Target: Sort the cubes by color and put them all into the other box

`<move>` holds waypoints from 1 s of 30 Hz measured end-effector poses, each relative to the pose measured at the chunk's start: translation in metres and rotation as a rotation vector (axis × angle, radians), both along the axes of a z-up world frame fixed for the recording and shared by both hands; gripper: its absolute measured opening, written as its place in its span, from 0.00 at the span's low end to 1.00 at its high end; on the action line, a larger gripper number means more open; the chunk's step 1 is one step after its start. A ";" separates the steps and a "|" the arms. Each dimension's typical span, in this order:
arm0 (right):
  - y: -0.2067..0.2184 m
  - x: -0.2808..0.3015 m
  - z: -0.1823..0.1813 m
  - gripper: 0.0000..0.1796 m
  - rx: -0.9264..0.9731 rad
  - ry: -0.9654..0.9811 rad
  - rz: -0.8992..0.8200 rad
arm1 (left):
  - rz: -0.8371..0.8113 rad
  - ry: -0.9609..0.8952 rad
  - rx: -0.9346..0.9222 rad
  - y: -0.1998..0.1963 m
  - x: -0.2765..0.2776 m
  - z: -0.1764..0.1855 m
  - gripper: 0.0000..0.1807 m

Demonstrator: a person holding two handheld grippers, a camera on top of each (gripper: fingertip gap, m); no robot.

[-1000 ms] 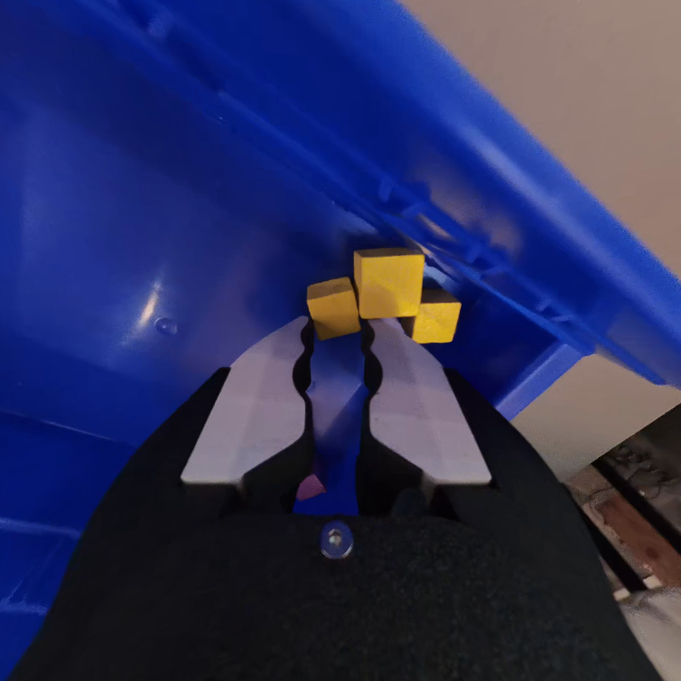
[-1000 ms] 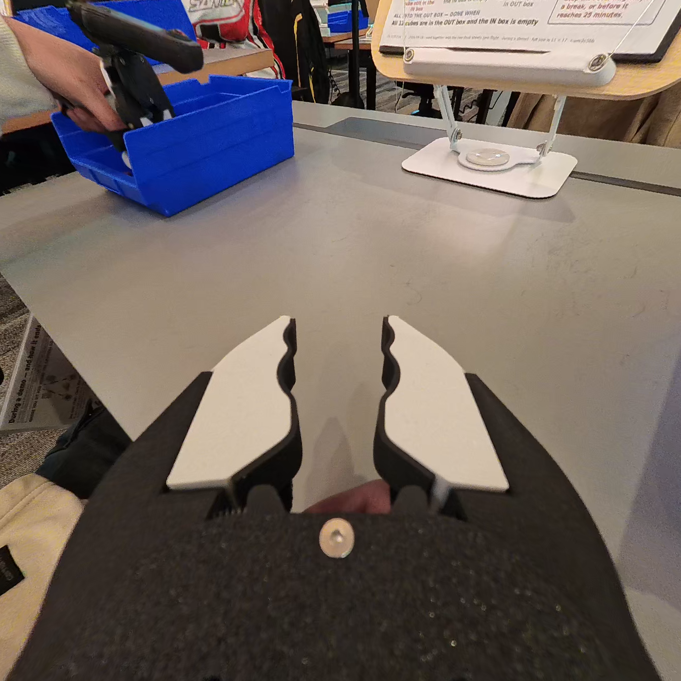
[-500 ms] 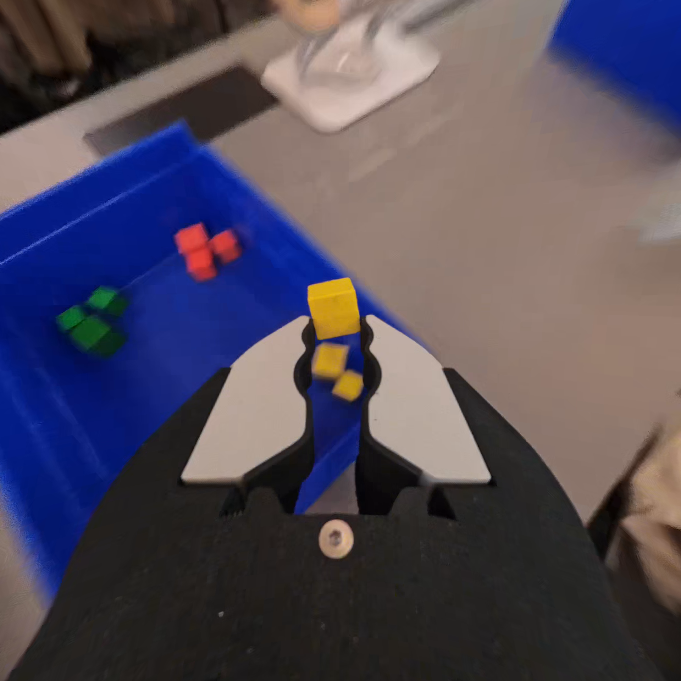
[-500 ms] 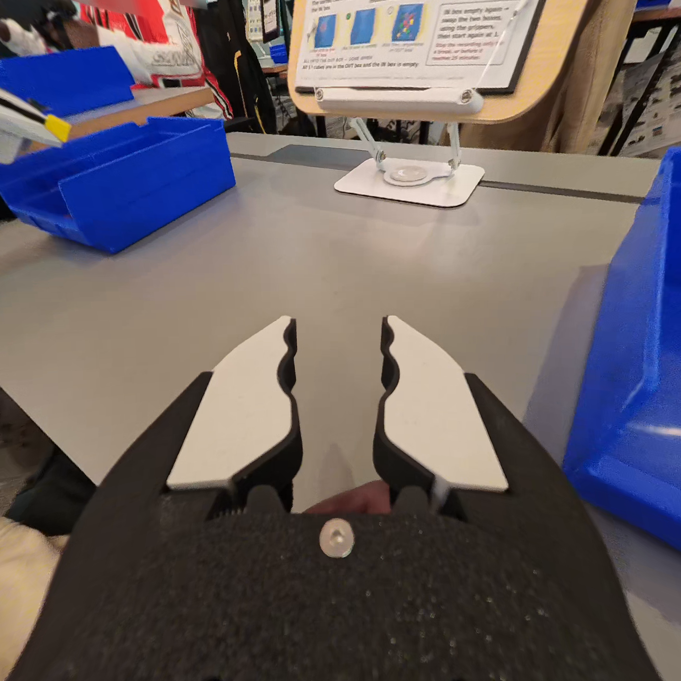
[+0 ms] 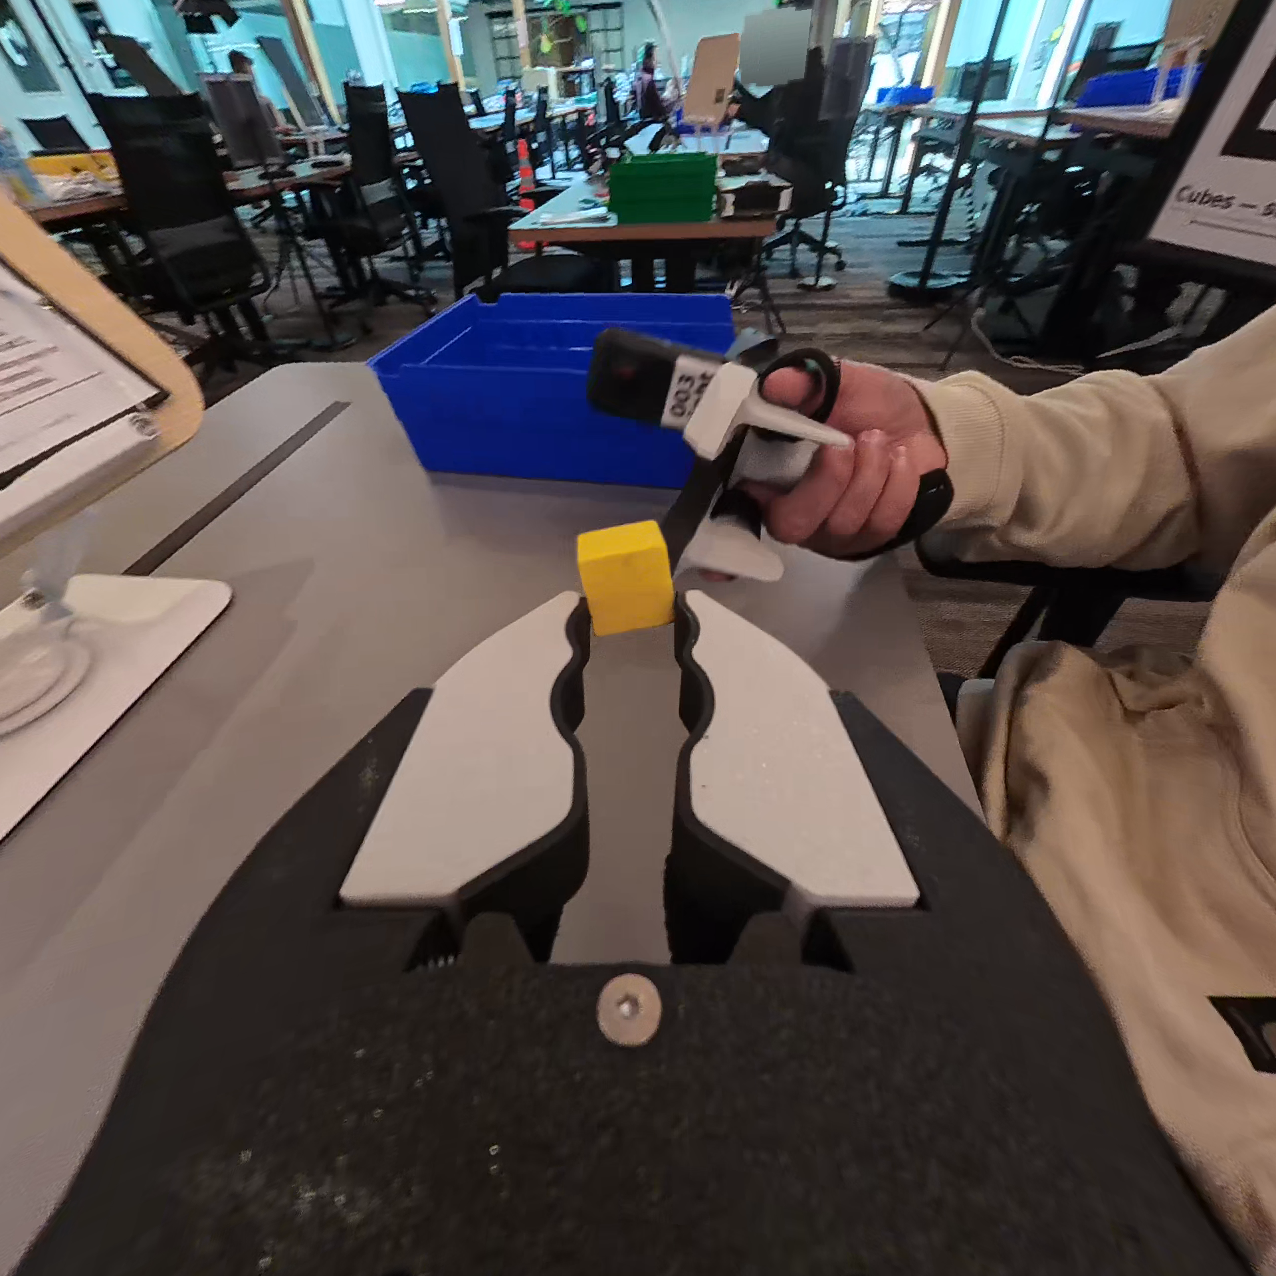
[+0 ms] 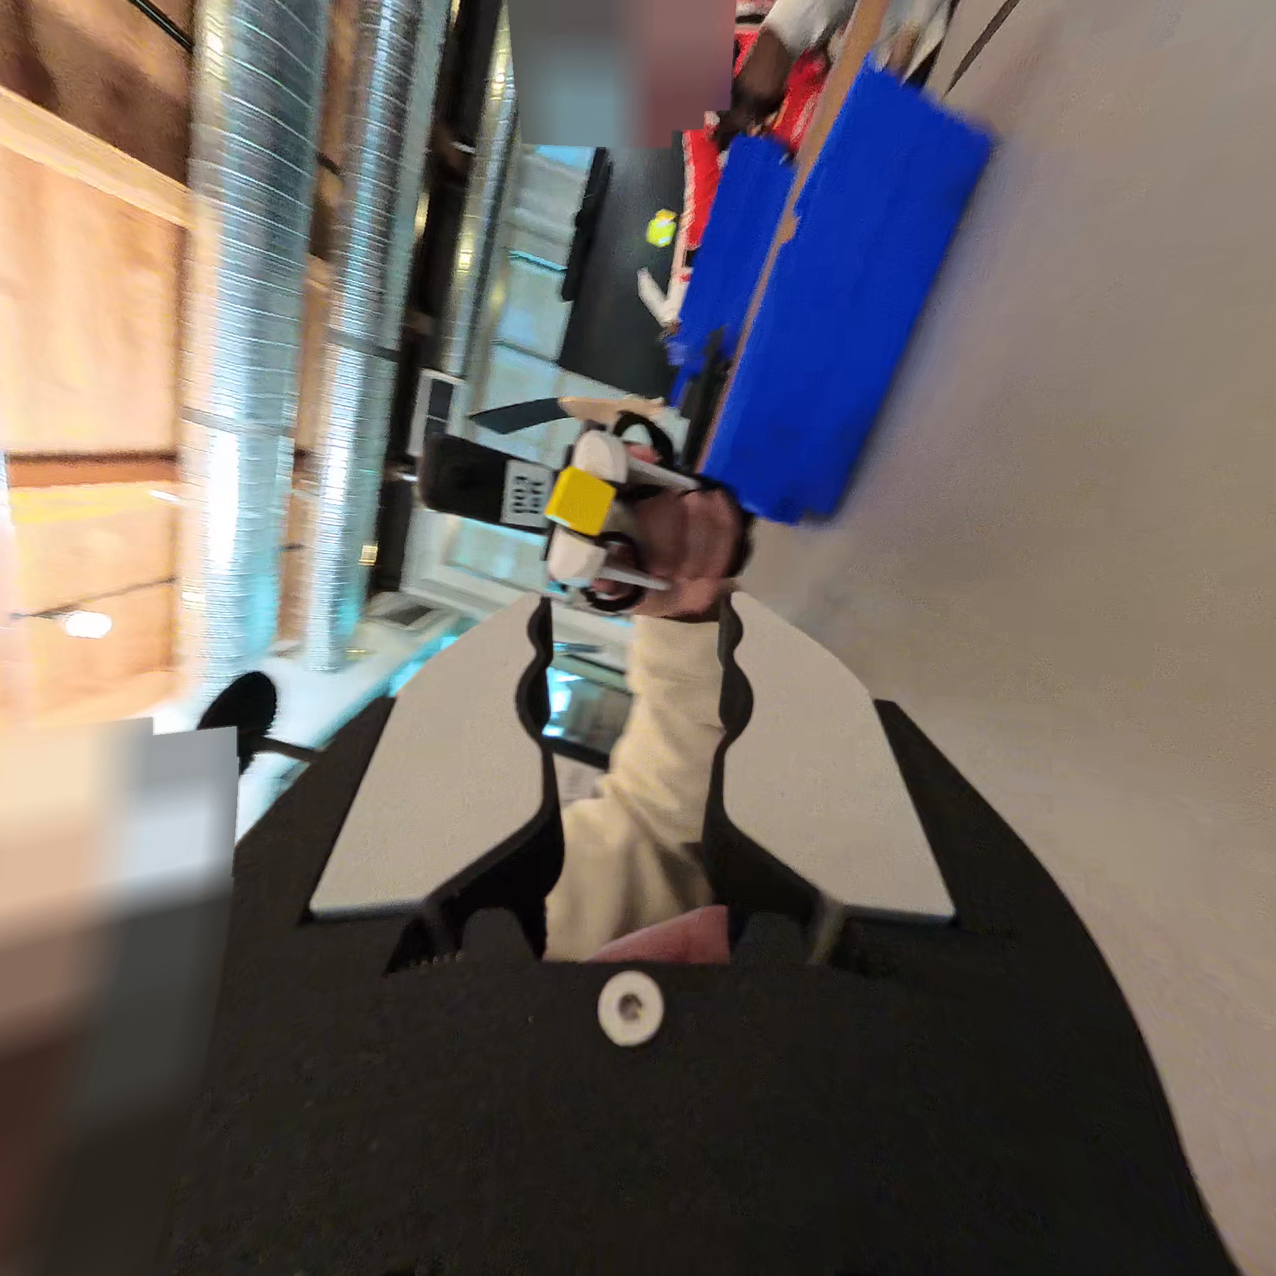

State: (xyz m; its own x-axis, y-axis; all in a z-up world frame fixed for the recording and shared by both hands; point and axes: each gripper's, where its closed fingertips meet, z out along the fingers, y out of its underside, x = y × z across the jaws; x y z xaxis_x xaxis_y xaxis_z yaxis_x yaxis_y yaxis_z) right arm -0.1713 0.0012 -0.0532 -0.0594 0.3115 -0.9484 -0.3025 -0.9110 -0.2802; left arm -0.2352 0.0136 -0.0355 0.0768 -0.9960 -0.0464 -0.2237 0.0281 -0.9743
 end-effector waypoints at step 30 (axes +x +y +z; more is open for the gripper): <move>0.011 -0.018 -0.015 0.12 0.033 -0.046 0.061 | 0.264 0.232 0.035 0.000 0.013 -0.049 0.33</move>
State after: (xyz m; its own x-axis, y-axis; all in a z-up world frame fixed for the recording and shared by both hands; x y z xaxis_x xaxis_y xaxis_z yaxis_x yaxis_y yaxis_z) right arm -0.1895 0.0121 -0.0686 -0.0359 0.3397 -0.9399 -0.2333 -0.9173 -0.3226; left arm -0.2220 0.0137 -0.0844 0.3150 -0.9407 -0.1261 -0.4430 -0.0282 -0.8961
